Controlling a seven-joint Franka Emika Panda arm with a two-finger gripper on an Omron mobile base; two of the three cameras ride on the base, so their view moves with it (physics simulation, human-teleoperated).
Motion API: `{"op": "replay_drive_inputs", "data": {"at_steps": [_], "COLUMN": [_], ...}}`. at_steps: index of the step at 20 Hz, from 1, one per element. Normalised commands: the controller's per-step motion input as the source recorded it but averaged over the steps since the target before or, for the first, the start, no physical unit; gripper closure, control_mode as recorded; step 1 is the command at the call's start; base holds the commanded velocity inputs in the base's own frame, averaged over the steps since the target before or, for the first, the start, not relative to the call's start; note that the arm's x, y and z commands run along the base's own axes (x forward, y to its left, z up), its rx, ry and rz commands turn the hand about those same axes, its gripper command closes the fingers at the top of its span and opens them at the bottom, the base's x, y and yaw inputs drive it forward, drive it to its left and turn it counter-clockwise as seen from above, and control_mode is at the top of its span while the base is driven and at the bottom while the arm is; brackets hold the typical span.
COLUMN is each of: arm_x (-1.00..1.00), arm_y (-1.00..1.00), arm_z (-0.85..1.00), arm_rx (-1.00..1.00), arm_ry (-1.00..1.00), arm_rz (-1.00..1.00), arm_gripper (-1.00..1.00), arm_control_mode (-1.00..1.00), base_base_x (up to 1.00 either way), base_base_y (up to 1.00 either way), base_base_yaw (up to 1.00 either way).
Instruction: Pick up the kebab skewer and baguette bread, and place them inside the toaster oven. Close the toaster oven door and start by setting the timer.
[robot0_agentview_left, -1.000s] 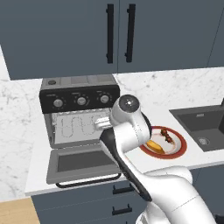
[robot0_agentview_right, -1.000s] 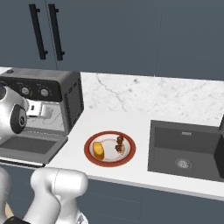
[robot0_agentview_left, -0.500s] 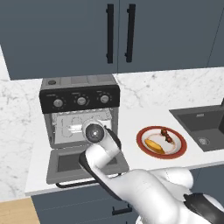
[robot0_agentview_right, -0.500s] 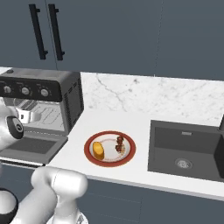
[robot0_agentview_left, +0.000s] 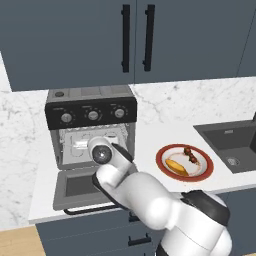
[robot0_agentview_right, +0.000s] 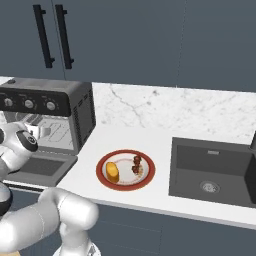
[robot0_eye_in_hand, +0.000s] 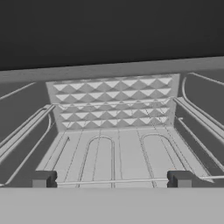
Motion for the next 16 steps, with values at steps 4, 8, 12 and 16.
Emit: {"op": "replay_drive_inputs", "data": {"at_steps": [4,8,12,16], "arm_x": [0.36,0.4,0.18,0.16], "arm_y": [0.24,0.21,0.19,0.13], "arm_z": [-0.04,0.0,-0.26,-0.26], "arm_rx": [0.0,0.0,0.0,0.0], "arm_ry": [0.0,0.0,0.02,0.0], "arm_rz": [0.0,0.0,0.0,0.0], "arm_gripper": [-1.0,-1.0,-1.0,-1.0], "arm_control_mode": [-1.0,-1.0,-1.0,-1.0], "base_base_x": [0.0,0.0,0.0,0.0], "base_base_y": [0.0,0.0,0.0,0.0], "base_base_yaw": [0.0,0.0,0.0,0.0]}}
